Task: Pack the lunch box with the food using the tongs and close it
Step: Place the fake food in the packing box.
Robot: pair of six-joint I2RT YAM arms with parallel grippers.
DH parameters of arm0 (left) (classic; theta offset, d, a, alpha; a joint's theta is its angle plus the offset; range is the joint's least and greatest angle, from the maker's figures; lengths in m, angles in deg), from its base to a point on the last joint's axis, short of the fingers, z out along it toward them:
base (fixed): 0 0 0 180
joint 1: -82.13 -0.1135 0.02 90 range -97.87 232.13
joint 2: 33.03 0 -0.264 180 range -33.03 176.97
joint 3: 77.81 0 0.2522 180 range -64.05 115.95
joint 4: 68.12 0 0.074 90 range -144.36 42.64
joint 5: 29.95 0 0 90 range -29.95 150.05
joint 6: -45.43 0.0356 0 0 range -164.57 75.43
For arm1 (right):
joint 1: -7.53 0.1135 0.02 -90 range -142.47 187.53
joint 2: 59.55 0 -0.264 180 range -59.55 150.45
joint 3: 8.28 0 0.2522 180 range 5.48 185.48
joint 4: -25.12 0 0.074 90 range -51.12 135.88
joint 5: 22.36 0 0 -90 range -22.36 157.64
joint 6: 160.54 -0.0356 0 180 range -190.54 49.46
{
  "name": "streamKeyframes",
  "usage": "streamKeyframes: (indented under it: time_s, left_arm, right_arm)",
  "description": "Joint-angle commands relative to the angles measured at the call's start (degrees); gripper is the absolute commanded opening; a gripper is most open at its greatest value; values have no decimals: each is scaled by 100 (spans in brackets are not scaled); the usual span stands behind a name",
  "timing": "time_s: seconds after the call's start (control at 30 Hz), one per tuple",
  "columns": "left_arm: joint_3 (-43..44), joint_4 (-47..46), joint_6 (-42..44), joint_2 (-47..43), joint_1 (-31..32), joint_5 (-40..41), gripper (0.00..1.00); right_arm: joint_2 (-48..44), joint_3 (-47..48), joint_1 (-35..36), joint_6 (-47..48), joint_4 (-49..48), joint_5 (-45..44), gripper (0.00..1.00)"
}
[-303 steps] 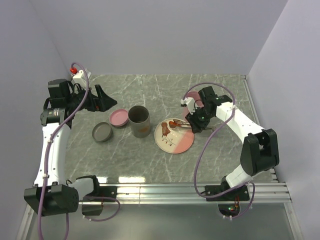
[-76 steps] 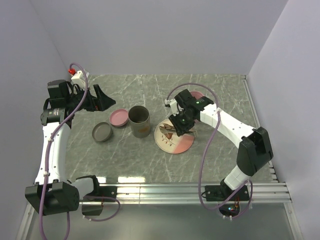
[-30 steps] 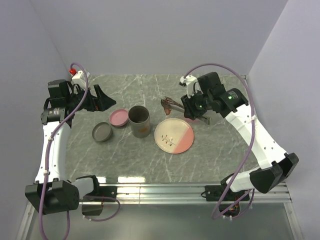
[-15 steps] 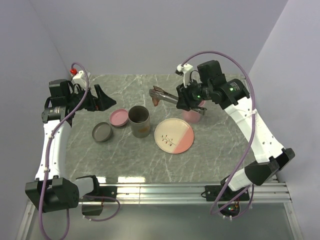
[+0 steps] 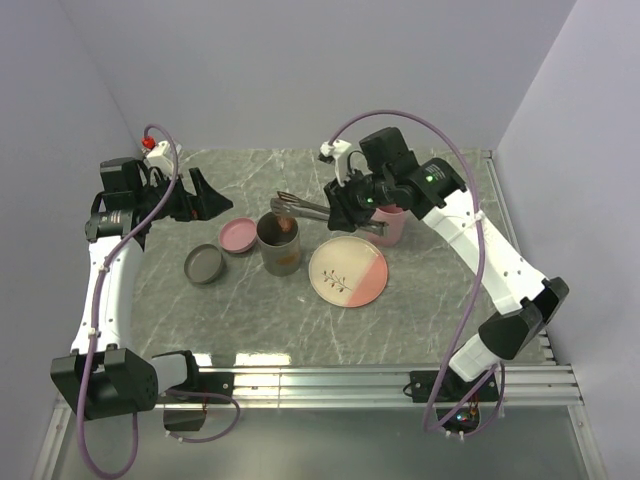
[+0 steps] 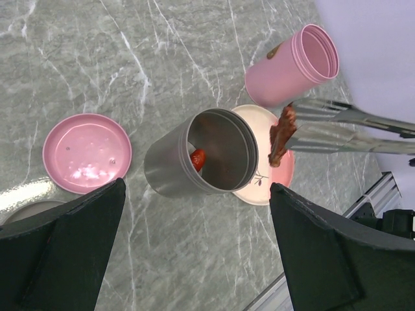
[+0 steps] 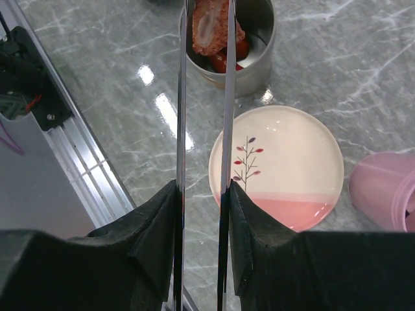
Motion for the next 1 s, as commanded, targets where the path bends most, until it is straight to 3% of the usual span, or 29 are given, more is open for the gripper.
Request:
streamKeyframes:
  time_s: [0.0, 0.23, 0.57, 0.97]
  left_arm:
    - [231, -230, -4, -71, -50, -34, 99]
    - [222, -168, 57, -71, -76, 54, 99]
    - [284, -151, -4, 53, -155, -166, 99]
    - [328, -54, 110, -88, -164, -95, 99]
  right_arm:
    - [155, 216, 104, -86, -407, -26, 36]
    - [376, 261, 210, -112, -389, -17, 37]
    - [367, 14, 289, -103, -460, -52, 48]
    - [-37, -143, 193, -33, -364, -237, 49]
